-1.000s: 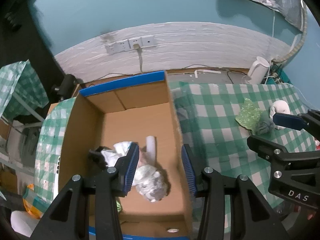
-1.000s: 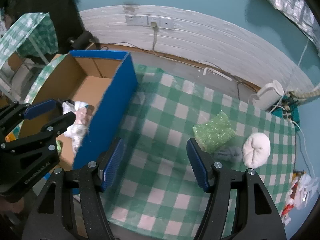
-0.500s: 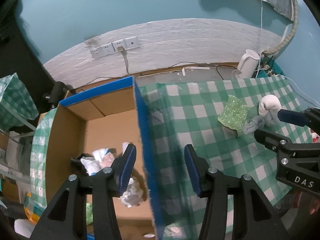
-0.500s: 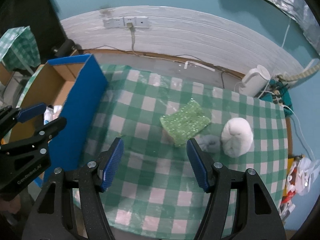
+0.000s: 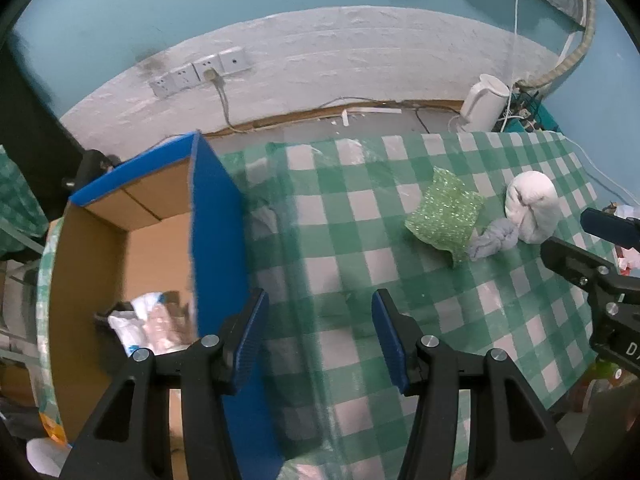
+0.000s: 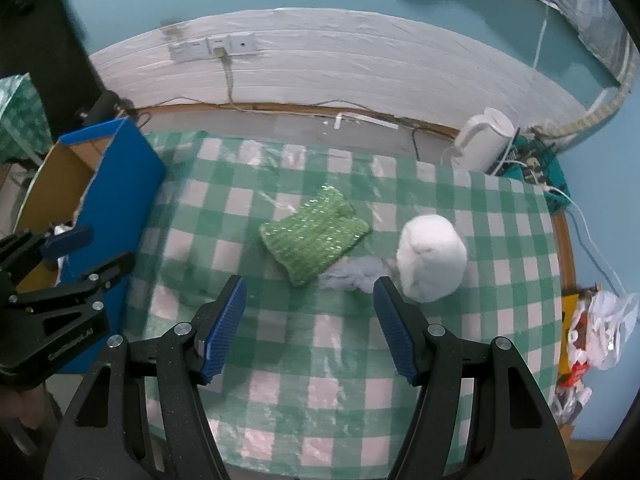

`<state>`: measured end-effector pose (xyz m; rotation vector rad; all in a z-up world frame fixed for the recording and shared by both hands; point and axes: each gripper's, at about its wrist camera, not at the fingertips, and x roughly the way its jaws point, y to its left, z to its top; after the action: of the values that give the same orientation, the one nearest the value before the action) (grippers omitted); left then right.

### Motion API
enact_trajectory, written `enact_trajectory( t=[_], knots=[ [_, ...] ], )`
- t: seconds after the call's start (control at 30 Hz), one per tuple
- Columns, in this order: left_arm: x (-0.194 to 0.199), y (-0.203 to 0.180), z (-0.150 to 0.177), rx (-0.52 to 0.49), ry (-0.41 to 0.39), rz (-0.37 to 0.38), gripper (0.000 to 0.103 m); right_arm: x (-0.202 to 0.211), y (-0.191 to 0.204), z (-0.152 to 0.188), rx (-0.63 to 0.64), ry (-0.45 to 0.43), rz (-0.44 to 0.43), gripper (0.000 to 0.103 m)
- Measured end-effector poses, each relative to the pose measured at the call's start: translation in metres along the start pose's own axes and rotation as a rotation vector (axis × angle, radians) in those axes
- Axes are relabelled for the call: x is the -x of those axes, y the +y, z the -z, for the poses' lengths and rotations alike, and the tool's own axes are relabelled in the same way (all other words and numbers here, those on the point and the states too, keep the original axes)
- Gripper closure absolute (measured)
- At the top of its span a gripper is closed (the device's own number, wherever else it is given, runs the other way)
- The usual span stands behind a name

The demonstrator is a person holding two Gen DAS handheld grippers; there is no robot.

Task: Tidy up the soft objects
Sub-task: 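Move both tools back over the table toward the green mesh pad and white ball, then grasp the white fluffy ball with the right tool while the left tool grasps the green mesh pad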

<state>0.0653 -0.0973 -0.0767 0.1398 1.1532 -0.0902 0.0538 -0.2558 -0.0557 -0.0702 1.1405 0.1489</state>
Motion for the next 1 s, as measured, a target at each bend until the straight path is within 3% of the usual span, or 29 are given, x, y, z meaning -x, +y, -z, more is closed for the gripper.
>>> enact_trajectory(
  t=[0.4, 0.57, 1.0],
  knots=[
    [-0.045, -0.029, -0.013, 0.014, 0.084, 0.046, 0.048, -0.018, -0.048, 0.005, -0.066, 0.033, 0.066, 0.037],
    [-0.061, -0.041, -0.018, 0.017, 0.100, 0.072, 0.041, -0.025, -0.066, 0.004, -0.088, 0.044, 0.090, 0.037],
    [-0.098, -0.058, -0.045, 0.067, 0.136, 0.140, 0.037, -0.063, -0.109, -0.002, -0.136, 0.092, 0.112, 0.037]
  ],
)
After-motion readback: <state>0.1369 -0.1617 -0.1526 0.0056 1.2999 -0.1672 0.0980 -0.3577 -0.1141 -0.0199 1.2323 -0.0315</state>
